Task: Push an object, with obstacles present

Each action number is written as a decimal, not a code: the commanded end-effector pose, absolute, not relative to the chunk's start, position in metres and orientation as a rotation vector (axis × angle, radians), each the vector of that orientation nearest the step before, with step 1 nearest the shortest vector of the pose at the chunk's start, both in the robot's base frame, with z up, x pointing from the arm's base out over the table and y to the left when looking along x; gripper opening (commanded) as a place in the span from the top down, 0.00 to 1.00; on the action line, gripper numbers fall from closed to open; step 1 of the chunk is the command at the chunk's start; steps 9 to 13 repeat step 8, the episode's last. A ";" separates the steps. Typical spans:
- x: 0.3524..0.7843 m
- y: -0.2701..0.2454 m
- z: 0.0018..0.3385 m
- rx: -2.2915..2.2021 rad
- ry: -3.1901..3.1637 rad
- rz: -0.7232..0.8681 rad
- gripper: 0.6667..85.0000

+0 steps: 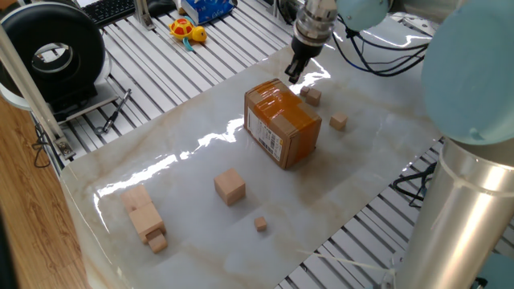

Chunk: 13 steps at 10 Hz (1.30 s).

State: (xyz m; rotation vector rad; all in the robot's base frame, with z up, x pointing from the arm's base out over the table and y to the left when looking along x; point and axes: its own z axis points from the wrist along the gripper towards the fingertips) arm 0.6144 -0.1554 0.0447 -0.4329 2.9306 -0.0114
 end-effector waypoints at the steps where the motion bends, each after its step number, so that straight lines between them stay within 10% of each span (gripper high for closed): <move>1: 0.619 -0.144 0.060 -0.420 2.928 0.007 0.99; 13: 0.620 -0.152 0.054 -0.405 2.925 -0.010 0.99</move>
